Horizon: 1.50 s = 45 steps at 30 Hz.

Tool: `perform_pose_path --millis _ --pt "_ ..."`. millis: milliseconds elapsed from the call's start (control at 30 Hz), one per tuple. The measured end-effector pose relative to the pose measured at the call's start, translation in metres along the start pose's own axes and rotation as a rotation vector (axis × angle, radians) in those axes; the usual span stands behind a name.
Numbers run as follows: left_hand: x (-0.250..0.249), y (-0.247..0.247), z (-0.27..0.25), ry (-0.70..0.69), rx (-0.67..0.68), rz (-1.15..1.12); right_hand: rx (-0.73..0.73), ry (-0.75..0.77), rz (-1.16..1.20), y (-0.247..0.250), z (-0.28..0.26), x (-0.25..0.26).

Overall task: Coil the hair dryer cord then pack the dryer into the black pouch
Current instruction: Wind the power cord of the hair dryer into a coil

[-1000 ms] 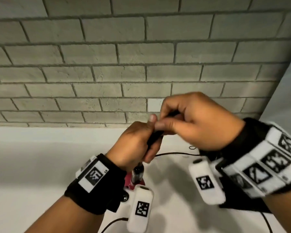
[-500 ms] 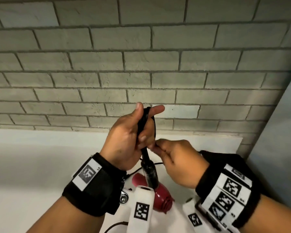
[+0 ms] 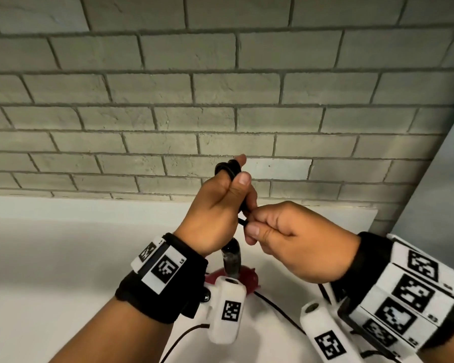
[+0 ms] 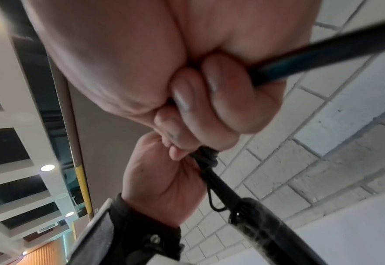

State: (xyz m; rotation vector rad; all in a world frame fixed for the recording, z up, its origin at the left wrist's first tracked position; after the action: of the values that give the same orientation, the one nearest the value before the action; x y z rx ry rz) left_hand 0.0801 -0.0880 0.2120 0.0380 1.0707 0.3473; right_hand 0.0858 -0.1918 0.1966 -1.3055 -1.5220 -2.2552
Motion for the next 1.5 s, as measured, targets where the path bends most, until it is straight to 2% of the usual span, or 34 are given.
perform_pose_path --millis 233,367,467,600,667,733,800,900,967,1000,1200,1367,1433,1500 --pt "0.001 -0.005 0.003 -0.015 -0.017 -0.049 -0.078 0.008 -0.206 -0.003 -0.003 0.010" --pt "0.014 -0.001 -0.002 0.004 -0.008 0.080 -0.125 -0.015 -0.070 0.001 -0.004 0.005" --pt "0.017 -0.001 -0.009 0.017 0.029 0.124 -0.175 0.037 -0.053 0.016 -0.006 0.012" --pt "0.015 -0.009 -0.018 0.079 0.148 0.008 -0.108 0.146 -0.400 0.034 -0.004 0.033" --pt "0.011 -0.012 -0.020 0.073 0.226 0.014 -0.087 0.184 -0.485 0.042 0.001 0.041" --pt "-0.001 -0.015 -0.022 0.023 0.292 -0.063 -0.063 0.176 -0.444 0.050 0.008 0.040" --pt "-0.011 -0.018 -0.024 0.004 0.360 -0.182 0.001 0.133 -0.285 0.054 0.017 0.036" --pt "-0.015 -0.023 -0.026 0.054 0.424 -0.279 0.094 0.111 -0.060 0.051 0.027 0.036" --pt "-0.015 -0.024 -0.025 0.095 0.419 -0.327 0.125 0.100 0.032 0.045 0.031 0.034" --pt "-0.016 -0.023 -0.024 0.106 0.401 -0.357 0.106 0.096 0.079 0.044 0.033 0.033" --pt "-0.015 -0.022 -0.018 0.183 0.319 -0.608 -0.221 0.179 0.241 0.045 0.035 0.038" --pt "-0.008 -0.024 -0.018 0.285 0.207 -0.766 -0.658 0.226 0.227 0.064 0.022 0.039" --pt "-0.005 -0.023 -0.017 0.310 0.173 -0.766 -0.709 0.217 0.202 0.066 0.026 0.035" --pt "-0.007 -0.023 -0.018 0.307 0.190 -0.772 -0.647 0.217 0.172 0.062 0.031 0.032"
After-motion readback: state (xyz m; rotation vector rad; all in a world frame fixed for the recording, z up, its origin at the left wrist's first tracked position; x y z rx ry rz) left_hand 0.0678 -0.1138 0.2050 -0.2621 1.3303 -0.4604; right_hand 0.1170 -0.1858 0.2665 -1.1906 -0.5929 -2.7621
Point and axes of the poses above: each hand's wrist, its own z-axis towards the middle knuckle, its own y-axis out of the back of the hand, x = y × z, the point moved 8 cm from there along z, towards the middle knuckle, and after that the axes turned 1 degree about -x, right-handed, at the moved point
